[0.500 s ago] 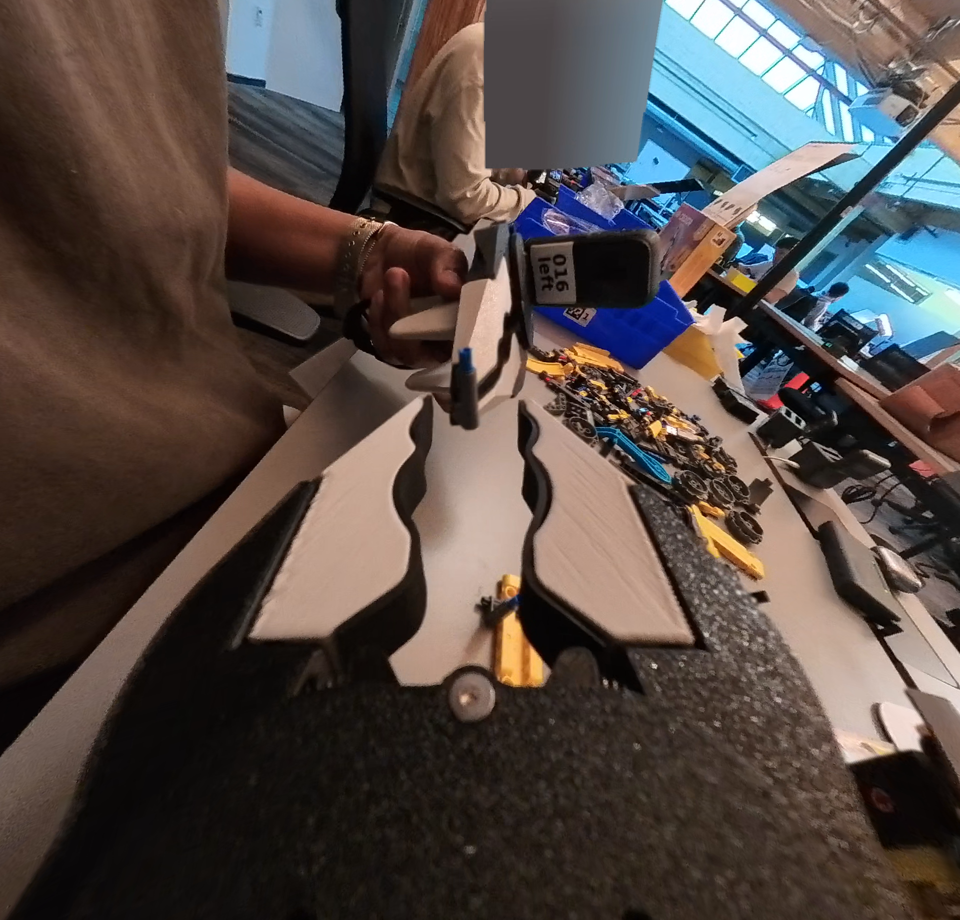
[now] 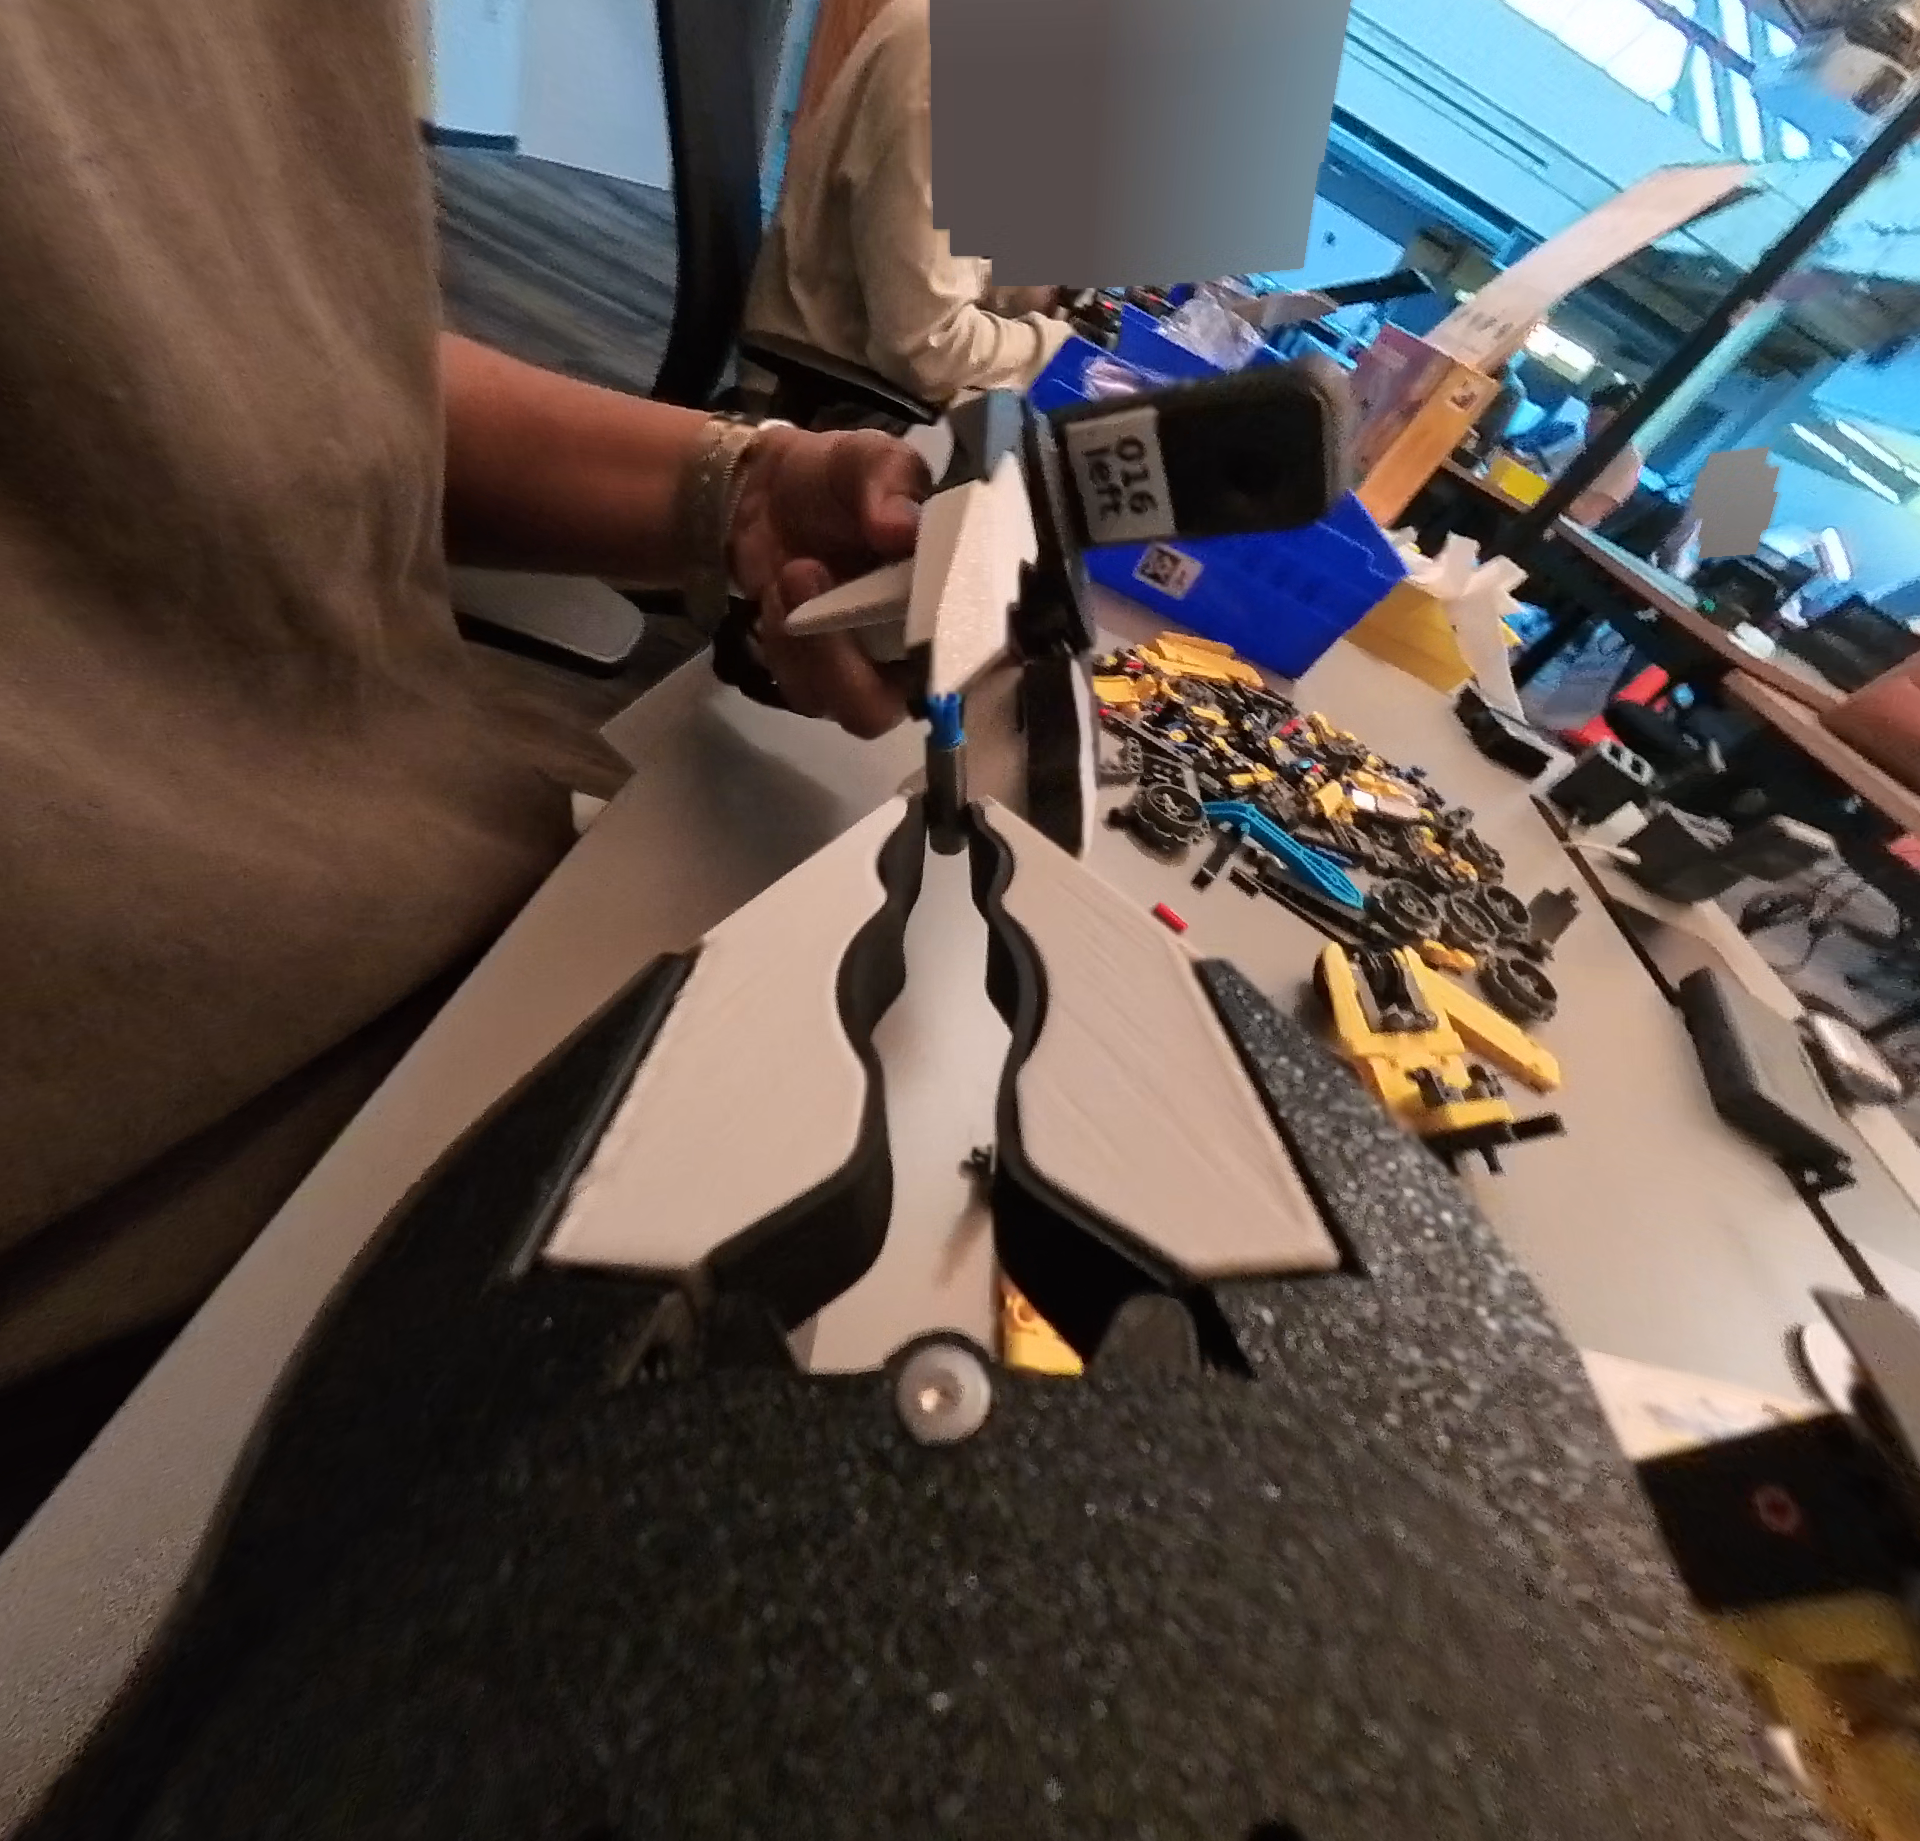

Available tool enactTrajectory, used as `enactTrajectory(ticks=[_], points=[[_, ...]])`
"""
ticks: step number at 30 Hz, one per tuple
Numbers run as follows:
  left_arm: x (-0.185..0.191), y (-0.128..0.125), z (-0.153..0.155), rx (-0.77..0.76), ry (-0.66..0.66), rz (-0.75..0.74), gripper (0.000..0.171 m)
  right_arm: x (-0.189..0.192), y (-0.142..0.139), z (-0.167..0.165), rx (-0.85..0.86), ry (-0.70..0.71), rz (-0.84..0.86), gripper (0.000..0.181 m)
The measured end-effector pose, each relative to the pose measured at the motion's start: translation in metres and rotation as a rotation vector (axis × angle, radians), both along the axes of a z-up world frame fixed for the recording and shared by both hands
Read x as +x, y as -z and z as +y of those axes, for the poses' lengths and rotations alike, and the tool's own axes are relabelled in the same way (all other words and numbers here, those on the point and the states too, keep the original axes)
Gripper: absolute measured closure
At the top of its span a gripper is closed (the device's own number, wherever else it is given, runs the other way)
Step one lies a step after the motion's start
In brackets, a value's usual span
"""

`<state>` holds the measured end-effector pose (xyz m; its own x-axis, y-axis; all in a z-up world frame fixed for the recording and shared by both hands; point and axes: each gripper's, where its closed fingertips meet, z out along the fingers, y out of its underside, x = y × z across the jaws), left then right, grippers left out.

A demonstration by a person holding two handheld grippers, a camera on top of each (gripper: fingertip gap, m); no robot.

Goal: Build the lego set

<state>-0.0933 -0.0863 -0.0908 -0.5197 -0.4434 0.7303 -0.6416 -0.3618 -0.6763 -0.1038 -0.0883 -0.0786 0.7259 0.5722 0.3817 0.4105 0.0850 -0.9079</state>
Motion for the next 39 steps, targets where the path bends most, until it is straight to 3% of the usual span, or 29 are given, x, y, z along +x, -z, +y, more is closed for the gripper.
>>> enactTrajectory(ticks=[5,10,12,16,20,24,31,39], points=[[0.021,-0.005,0.019,0.151,-0.093,-0.084,0.107,0.046,-0.002,0.013,-0.074,0.192,0.154,0.174],[0.059,-0.001,0.036,0.508,-0.138,-0.206,0.092,0.075,-0.008,0.017,-0.105,0.280,0.342,0.174],[0.078,0.001,0.040,0.632,-0.130,-0.268,0.091,0.084,-0.008,0.018,-0.109,0.298,0.388,0.174],[0.095,0.006,0.032,0.729,0.001,-0.438,0.091,0.098,-0.006,0.017,-0.117,0.337,0.437,0.174],[0.092,0.010,0.029,0.604,-0.003,-0.462,0.098,0.107,-0.004,0.017,-0.121,0.361,0.448,0.174],[0.085,0.015,0.040,0.590,-0.047,-0.490,0.109,0.106,-0.004,0.018,-0.132,0.345,0.484,0.174],[0.091,0.008,0.044,0.469,-0.058,-0.421,0.112,0.103,0.008,0.023,-0.178,0.335,0.481,0.174],[0.091,0.019,0.040,0.416,-0.032,-0.341,0.113,0.109,0.009,0.022,-0.182,0.371,0.447,0.174]])
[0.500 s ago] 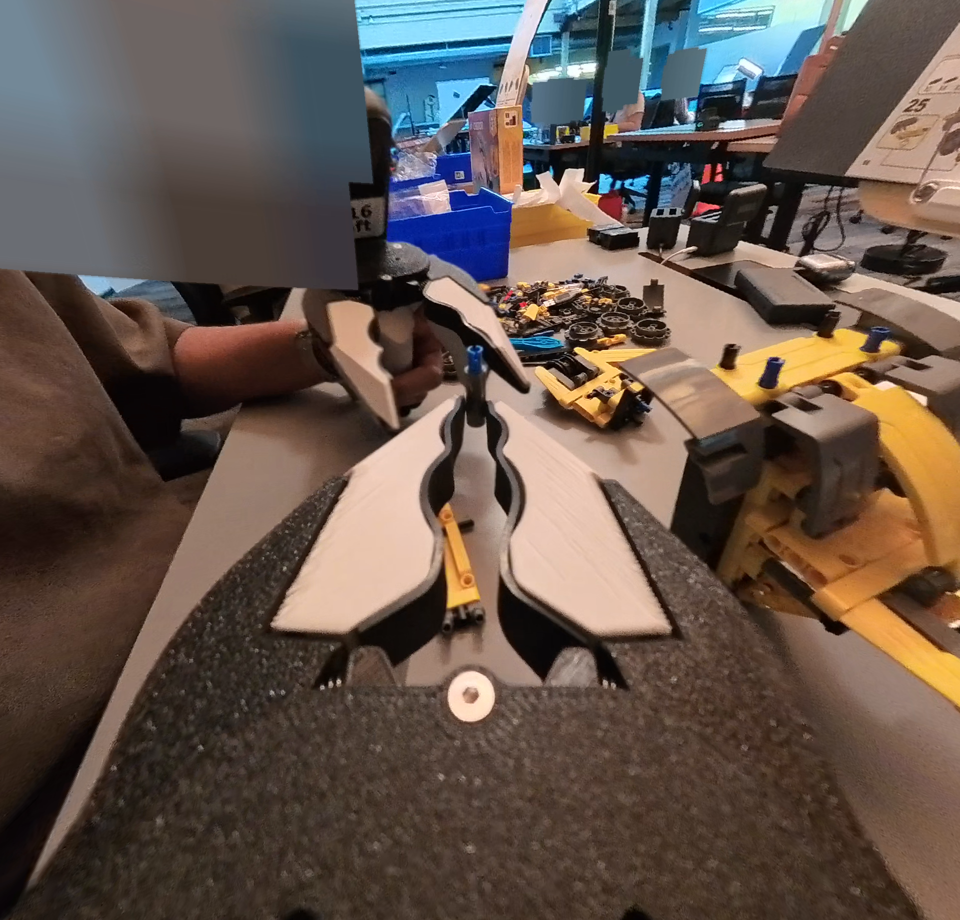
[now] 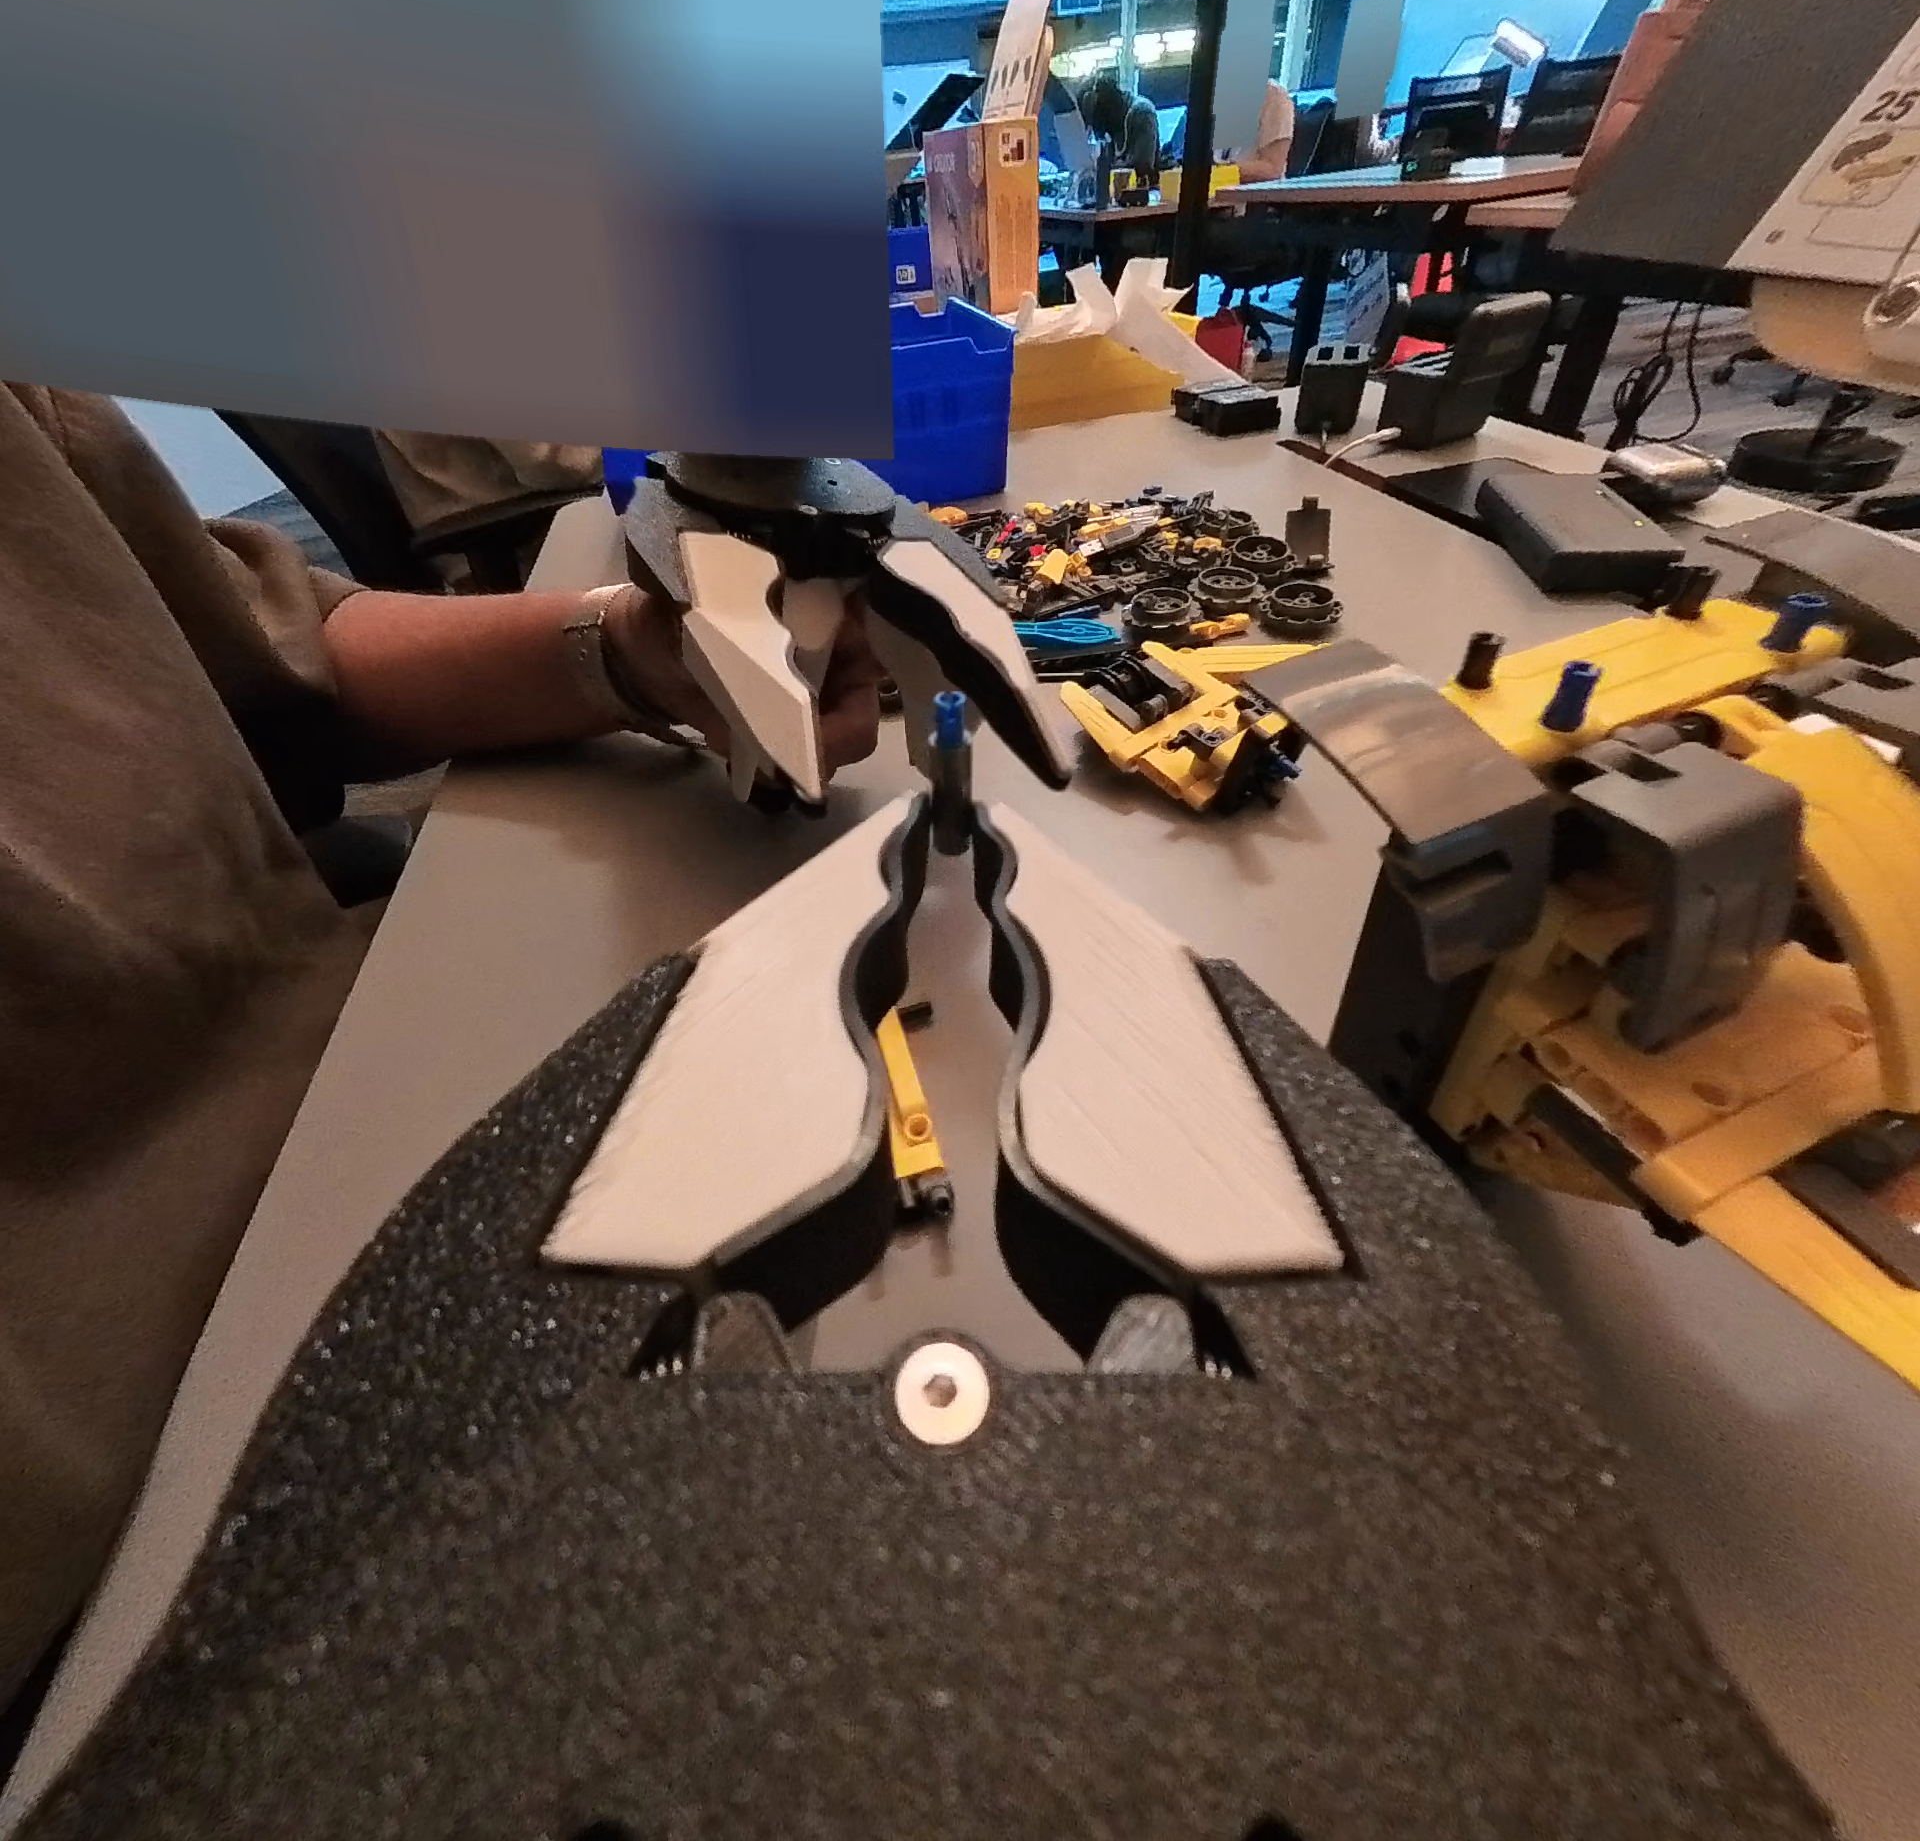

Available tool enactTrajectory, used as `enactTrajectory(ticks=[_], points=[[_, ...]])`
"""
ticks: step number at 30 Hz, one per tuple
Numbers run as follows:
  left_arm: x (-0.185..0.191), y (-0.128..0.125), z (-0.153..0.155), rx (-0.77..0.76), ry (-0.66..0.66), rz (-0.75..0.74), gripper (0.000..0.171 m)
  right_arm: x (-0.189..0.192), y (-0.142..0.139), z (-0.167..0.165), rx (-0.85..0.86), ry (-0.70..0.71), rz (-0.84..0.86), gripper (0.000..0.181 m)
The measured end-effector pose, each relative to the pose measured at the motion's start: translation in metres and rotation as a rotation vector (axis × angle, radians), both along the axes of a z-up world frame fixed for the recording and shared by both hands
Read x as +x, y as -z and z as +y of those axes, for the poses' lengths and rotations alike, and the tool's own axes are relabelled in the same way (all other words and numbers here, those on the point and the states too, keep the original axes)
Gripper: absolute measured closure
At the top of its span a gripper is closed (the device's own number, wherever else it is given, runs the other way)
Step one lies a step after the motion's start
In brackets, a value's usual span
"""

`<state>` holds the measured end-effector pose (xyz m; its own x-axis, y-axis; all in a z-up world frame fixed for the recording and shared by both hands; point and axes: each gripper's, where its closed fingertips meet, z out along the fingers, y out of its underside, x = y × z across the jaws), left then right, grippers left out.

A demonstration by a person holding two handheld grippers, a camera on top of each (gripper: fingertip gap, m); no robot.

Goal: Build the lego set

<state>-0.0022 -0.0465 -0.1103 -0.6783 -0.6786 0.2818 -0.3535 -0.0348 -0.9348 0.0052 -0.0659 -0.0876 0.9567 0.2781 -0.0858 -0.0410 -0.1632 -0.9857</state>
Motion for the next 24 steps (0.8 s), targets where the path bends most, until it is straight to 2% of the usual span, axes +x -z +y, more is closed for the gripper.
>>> enactTrajectory(ticks=[5,8,11,14,17,19,24], points=[[-0.002,0.002,0.002,0.039,0.005,-0.001,0.111,0.008,0.002,-0.001,-0.012,0.023,0.013,0.174],[-0.010,0.013,-0.001,0.105,0.057,0.049,0.096,0.009,0.006,-0.001,-0.037,0.031,0.021,0.174],[-0.023,0.025,-0.011,0.209,0.135,0.049,0.069,0.008,0.017,-0.001,-0.133,0.039,0.053,0.174],[-0.028,0.045,-0.019,0.351,0.166,0.065,0.063,0.005,0.034,0.001,-0.236,0.032,0.061,0.174],[-0.027,0.061,-0.013,0.476,0.139,0.081,0.067,0.003,0.050,0.004,-0.305,0.027,0.057,0.174],[-0.024,0.073,-0.004,0.585,0.111,0.081,0.078,0.001,0.057,0.005,-0.348,0.018,0.056,0.174],[-0.028,0.079,-0.006,0.627,0.140,0.083,0.091,0.000,0.071,0.007,-0.425,0.030,0.019,0.174]])
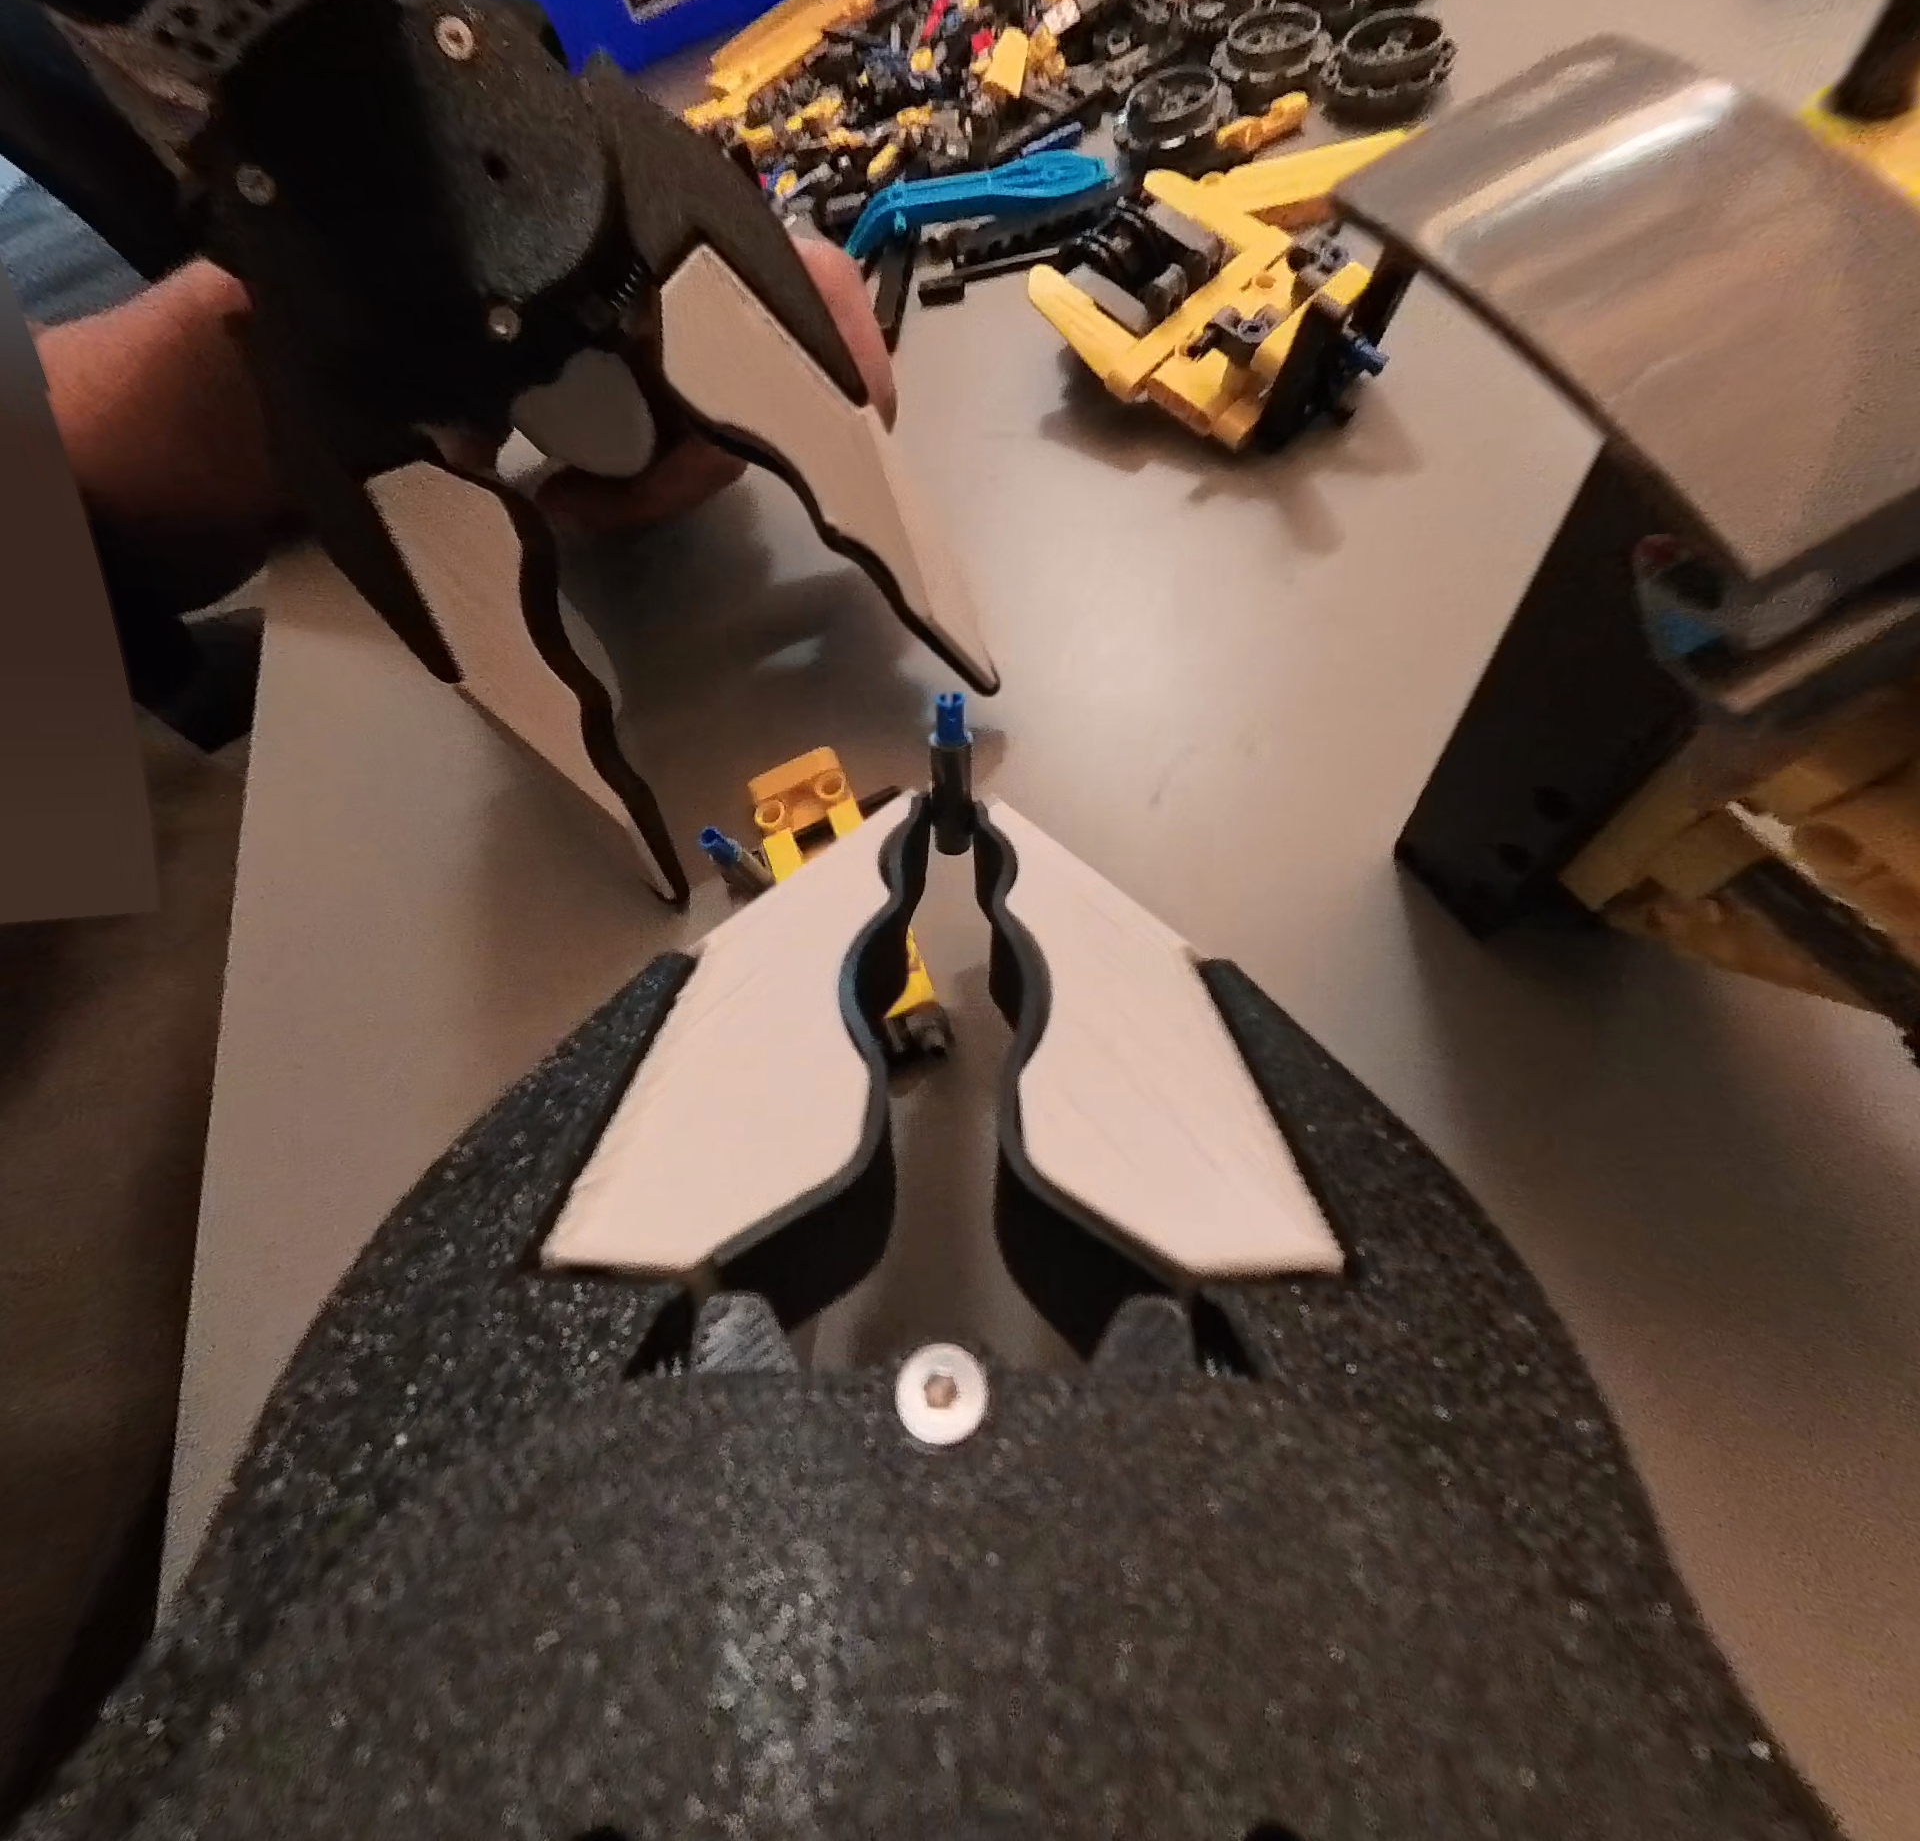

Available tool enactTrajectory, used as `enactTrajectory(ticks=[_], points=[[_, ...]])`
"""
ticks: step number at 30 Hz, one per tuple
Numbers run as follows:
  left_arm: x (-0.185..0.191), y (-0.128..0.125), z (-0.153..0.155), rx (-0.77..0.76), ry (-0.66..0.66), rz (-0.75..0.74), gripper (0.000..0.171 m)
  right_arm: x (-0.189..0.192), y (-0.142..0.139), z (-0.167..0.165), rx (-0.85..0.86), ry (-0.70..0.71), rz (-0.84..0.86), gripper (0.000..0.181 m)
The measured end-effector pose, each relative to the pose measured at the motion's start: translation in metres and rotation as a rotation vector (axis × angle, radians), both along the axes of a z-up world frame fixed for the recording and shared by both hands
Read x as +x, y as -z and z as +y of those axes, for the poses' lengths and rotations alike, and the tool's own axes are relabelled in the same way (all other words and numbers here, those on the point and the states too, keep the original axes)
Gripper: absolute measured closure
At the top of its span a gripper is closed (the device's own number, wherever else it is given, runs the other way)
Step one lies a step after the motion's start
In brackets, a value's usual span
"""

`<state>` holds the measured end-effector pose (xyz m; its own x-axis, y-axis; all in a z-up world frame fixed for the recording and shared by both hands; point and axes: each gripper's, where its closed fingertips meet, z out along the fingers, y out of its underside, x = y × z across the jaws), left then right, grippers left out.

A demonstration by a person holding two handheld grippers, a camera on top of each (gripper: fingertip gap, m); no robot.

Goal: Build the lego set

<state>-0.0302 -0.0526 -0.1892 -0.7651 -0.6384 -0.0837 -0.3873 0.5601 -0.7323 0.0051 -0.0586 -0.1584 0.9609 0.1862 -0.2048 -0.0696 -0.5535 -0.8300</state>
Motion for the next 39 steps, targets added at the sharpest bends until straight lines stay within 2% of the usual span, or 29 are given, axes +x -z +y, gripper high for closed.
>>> enactTrajectory(ticks=[4,13,28,39], points=[[-0.003,0.001,-0.002,0.005,0.021,0.009,0.097,0.000,0.012,0.002,-0.077,0.002,0.010,0.174],[-0.003,0.002,-0.002,0.007,0.023,0.013,0.098,0.003,0.029,-0.003,-0.178,0.015,-0.024,0.174],[-0.003,0.003,-0.003,0.006,0.027,0.019,0.099,0.001,0.029,-0.006,-0.171,-0.007,-0.066,0.164],[-0.007,0.004,-0.005,0.000,0.056,0.037,0.110,0.003,0.030,-0.003,-0.170,-0.023,-0.120,0.174]])
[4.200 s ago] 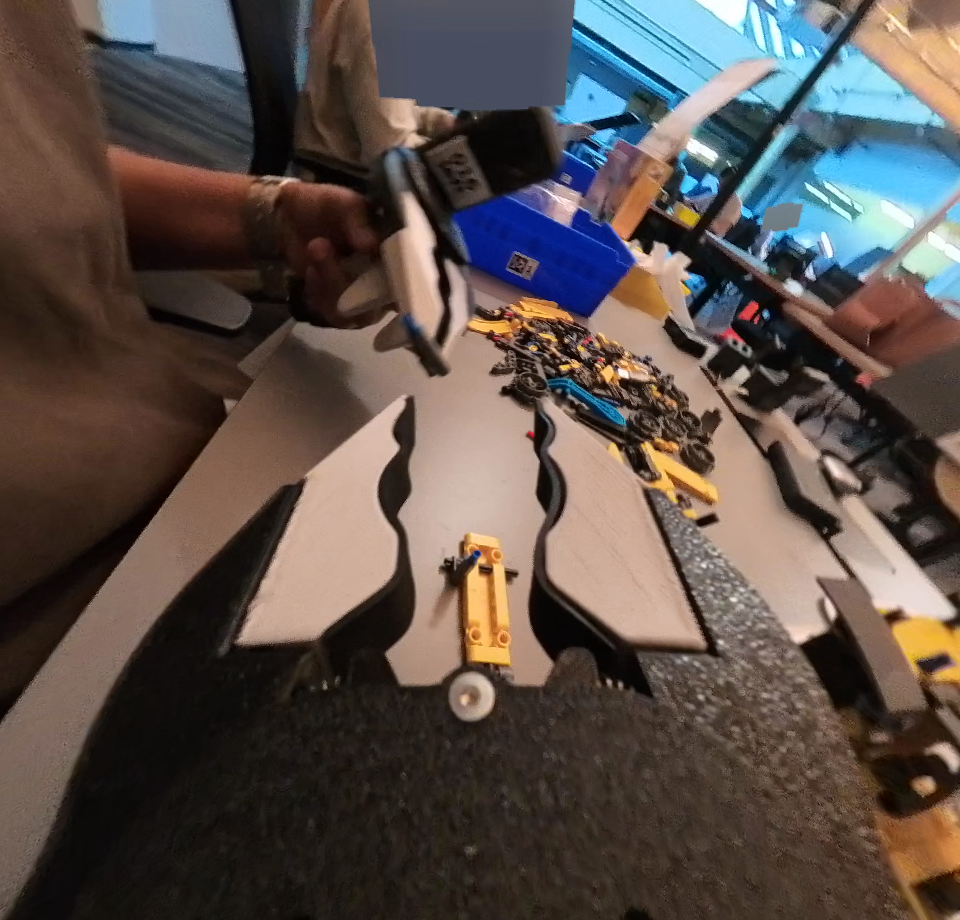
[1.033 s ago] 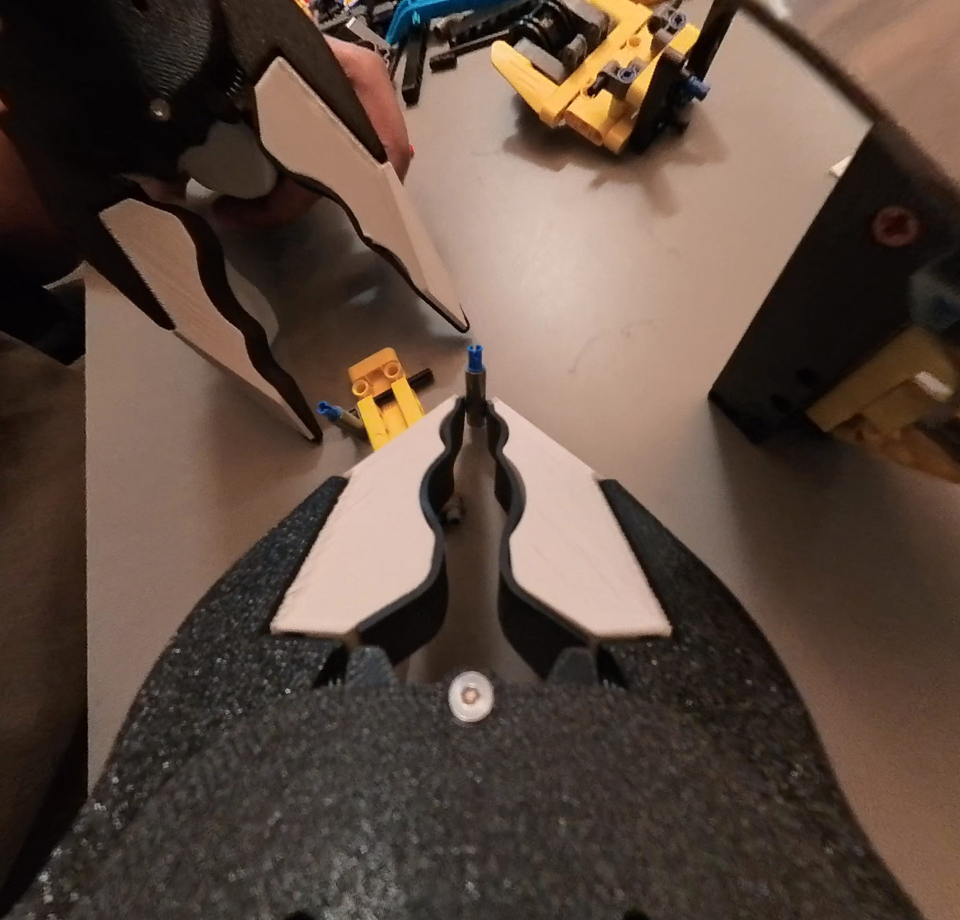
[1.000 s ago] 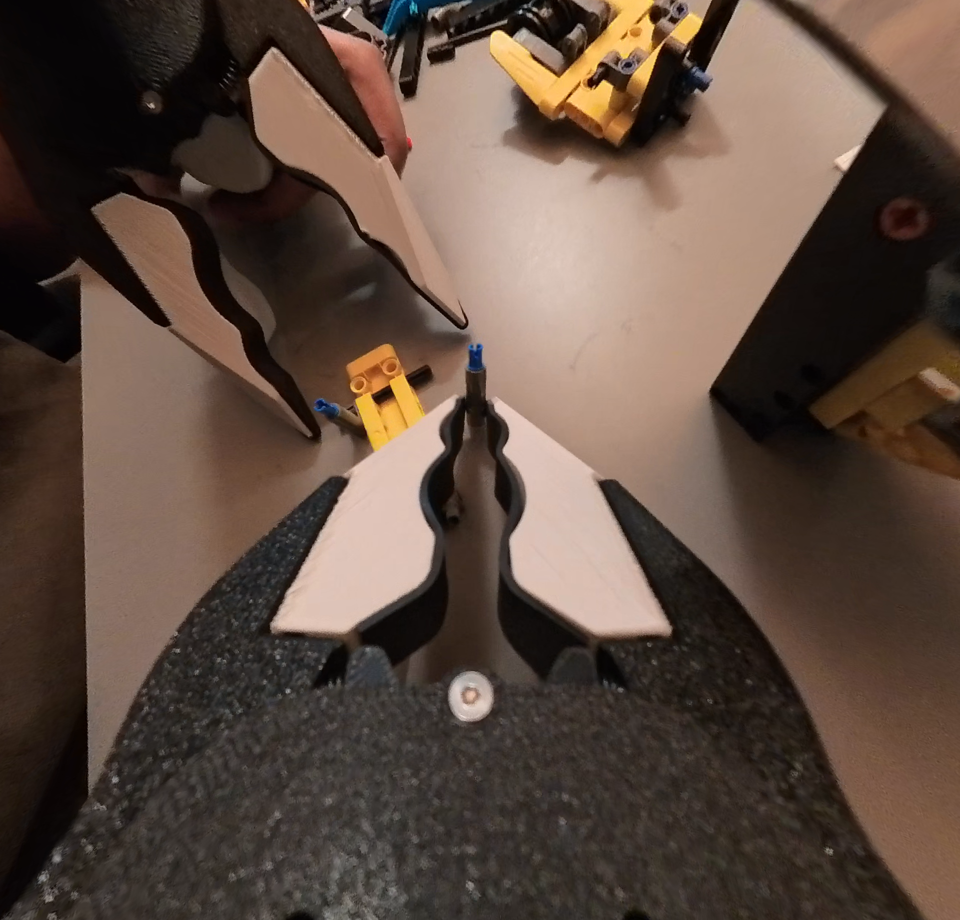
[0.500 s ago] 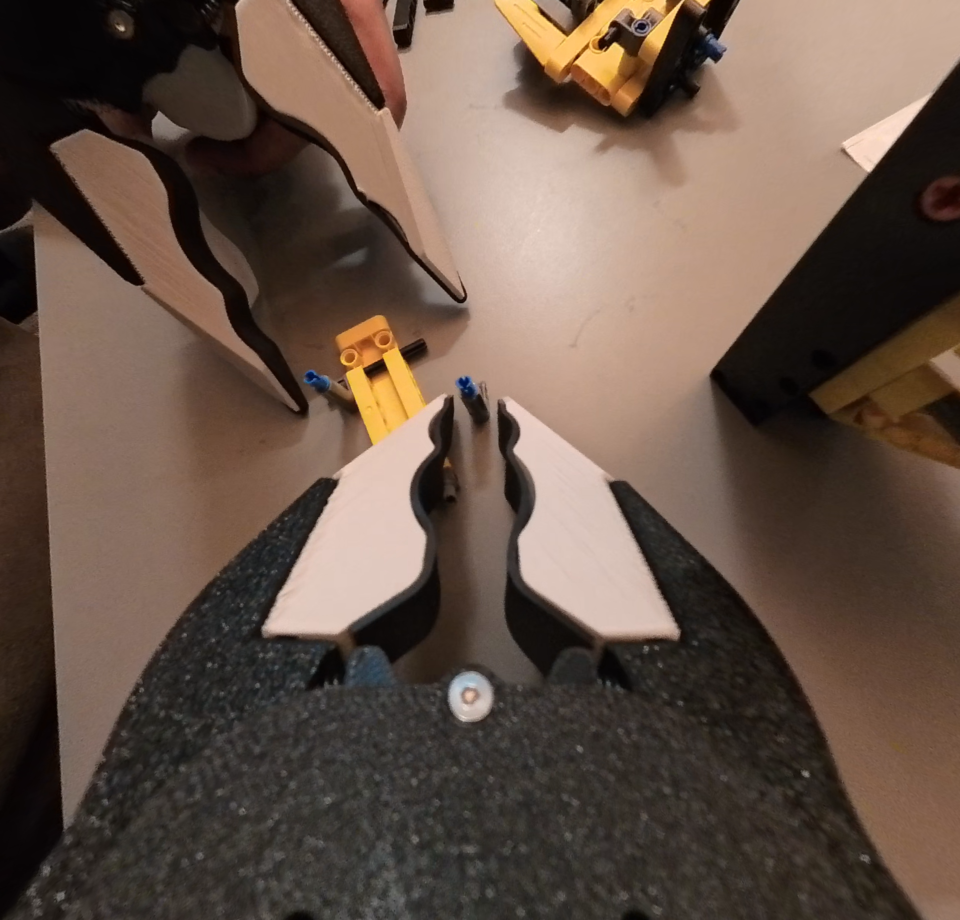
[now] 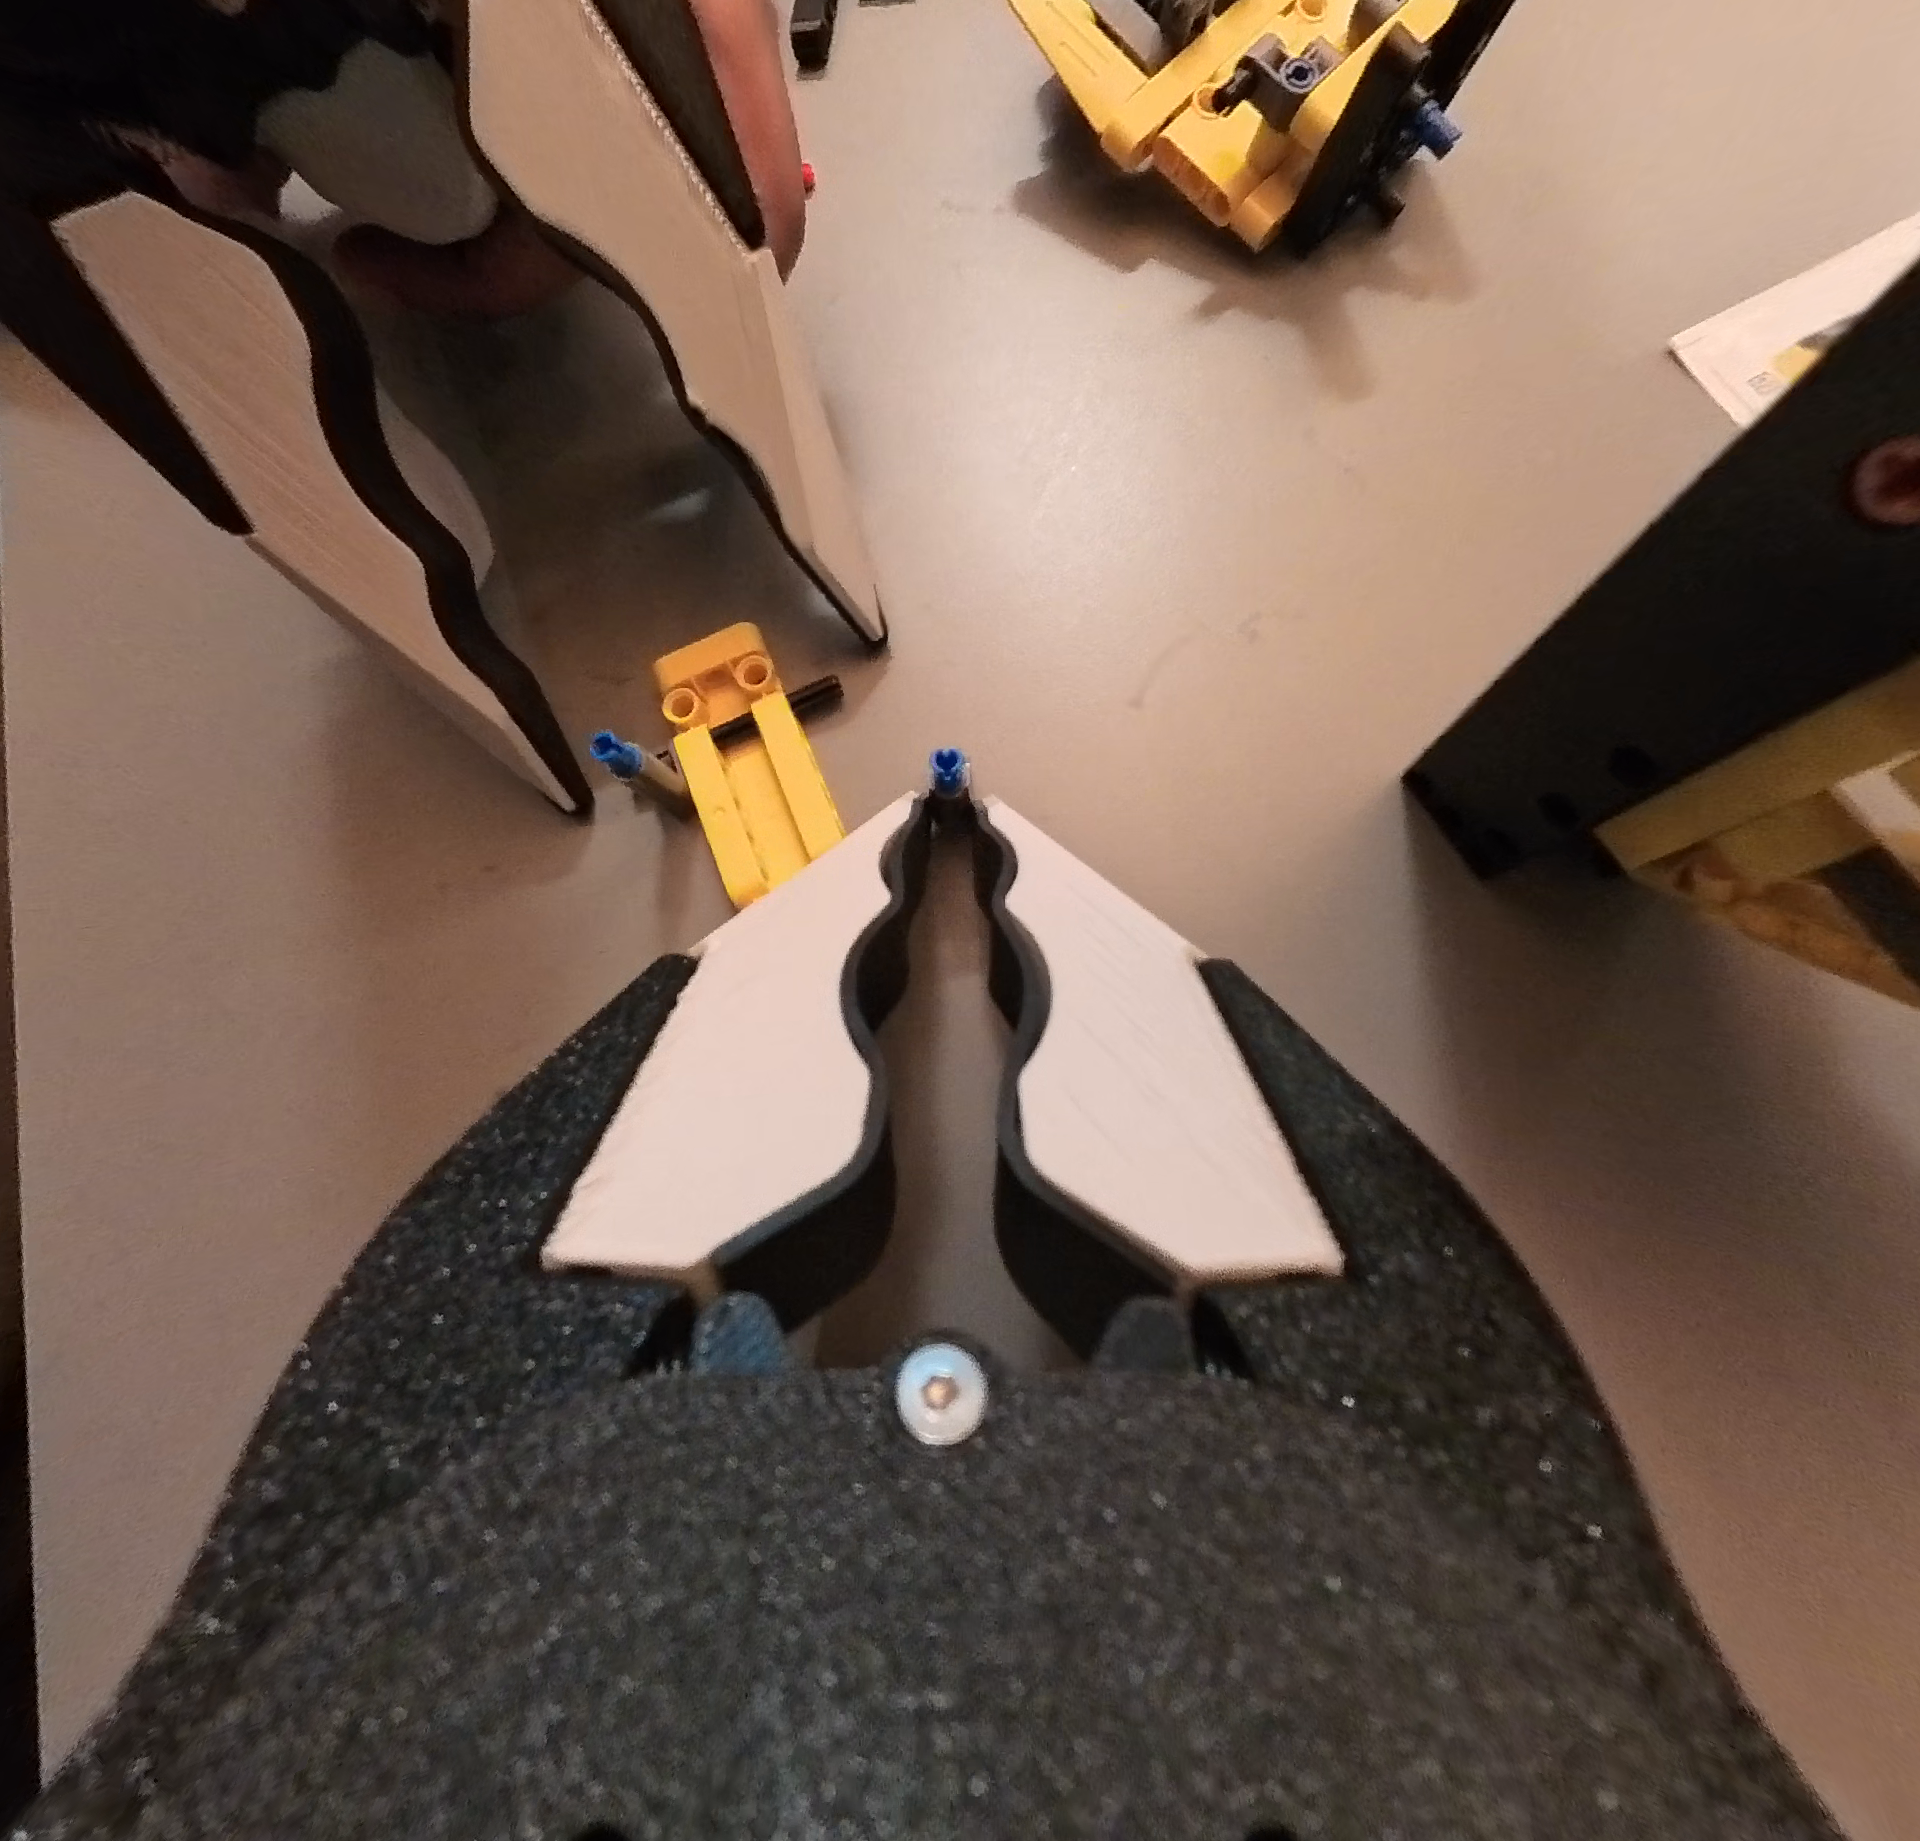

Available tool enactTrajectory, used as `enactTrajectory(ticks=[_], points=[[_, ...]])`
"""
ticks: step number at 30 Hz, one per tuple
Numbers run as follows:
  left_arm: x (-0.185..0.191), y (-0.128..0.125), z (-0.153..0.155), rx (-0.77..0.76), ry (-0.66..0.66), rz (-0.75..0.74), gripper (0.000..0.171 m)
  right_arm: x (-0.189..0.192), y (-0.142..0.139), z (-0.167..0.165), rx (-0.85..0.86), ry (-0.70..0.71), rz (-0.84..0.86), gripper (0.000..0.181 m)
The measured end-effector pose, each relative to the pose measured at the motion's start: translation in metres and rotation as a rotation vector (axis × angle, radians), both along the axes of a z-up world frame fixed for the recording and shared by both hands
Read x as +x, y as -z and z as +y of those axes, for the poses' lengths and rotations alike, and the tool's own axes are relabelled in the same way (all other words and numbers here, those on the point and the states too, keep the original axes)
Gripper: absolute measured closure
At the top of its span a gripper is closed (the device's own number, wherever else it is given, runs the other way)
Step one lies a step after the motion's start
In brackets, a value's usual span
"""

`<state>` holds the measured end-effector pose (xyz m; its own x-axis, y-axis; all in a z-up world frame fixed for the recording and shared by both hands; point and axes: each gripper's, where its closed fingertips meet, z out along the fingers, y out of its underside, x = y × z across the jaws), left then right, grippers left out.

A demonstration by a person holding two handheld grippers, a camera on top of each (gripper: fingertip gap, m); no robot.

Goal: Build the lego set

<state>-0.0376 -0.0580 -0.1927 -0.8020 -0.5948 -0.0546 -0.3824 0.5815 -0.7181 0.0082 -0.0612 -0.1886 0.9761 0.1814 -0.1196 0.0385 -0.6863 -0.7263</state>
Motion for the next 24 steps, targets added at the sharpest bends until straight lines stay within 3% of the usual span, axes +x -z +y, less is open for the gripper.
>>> enactTrajectory(ticks=[15,24], points=[[0.004,-0.001,0.005,0.002,-0.027,-0.013,0.133,-0.011,0.000,0.018,-0.007,-0.171,0.004,0.174],[0.005,-0.001,0.006,-0.001,-0.030,-0.010,0.135,-0.012,0.000,0.018,-0.004,-0.220,-0.031,0.174]])
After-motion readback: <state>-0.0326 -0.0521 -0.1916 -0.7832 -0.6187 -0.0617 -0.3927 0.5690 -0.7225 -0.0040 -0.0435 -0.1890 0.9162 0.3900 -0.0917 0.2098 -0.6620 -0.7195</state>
